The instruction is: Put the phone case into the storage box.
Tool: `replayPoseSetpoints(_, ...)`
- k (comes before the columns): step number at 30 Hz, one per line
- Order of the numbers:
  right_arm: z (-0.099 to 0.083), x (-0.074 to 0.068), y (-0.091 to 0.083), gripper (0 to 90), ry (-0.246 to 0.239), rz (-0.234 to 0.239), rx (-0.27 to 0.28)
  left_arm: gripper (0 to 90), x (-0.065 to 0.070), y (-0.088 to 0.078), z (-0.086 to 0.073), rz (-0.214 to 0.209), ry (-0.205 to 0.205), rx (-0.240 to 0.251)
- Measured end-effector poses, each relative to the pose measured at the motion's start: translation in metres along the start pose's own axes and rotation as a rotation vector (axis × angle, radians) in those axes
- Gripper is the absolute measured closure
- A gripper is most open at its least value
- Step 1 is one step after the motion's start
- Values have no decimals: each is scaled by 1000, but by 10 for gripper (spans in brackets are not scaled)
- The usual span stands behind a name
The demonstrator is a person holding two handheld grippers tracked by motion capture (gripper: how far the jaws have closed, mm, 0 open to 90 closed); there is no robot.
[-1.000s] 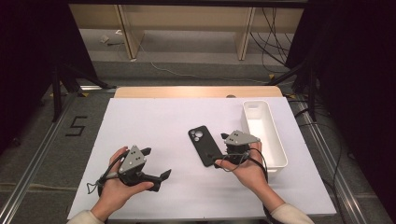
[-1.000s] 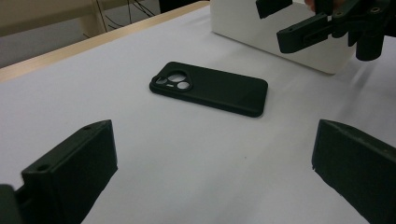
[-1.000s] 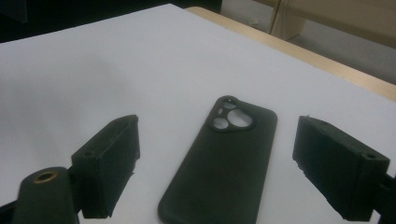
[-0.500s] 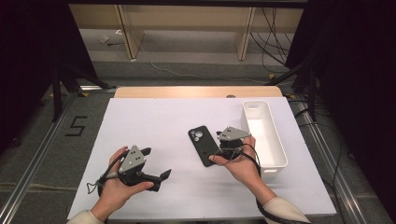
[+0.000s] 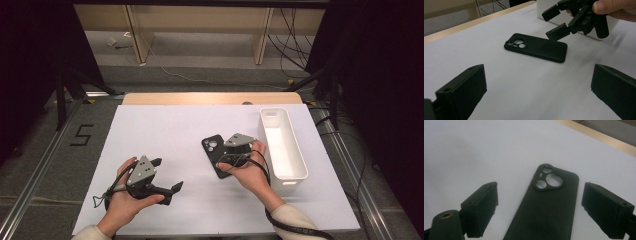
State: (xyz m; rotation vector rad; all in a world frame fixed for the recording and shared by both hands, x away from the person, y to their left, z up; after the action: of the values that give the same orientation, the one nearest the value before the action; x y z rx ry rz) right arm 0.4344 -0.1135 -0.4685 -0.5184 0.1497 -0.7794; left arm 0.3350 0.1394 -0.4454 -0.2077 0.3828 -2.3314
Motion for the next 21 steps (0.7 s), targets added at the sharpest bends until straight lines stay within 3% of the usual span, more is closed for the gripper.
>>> replayPoseSetpoints(21,-6,6,25,138,29,-34,-147,0,0,1,0,-3,0,-3)
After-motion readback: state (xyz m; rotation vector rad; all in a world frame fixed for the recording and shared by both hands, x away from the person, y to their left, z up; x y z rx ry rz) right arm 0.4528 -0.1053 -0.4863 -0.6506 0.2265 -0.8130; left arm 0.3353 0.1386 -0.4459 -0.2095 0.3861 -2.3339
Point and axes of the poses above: each handheld gripper's, and its own axes: y roughly forward along the jaws, z roughly out of its top, x roughly to its right, the point moved 3 cm from there along y, roughly forward along the jaws, and after that the axes turned 6 degrees about x, right-handed, at the moved point
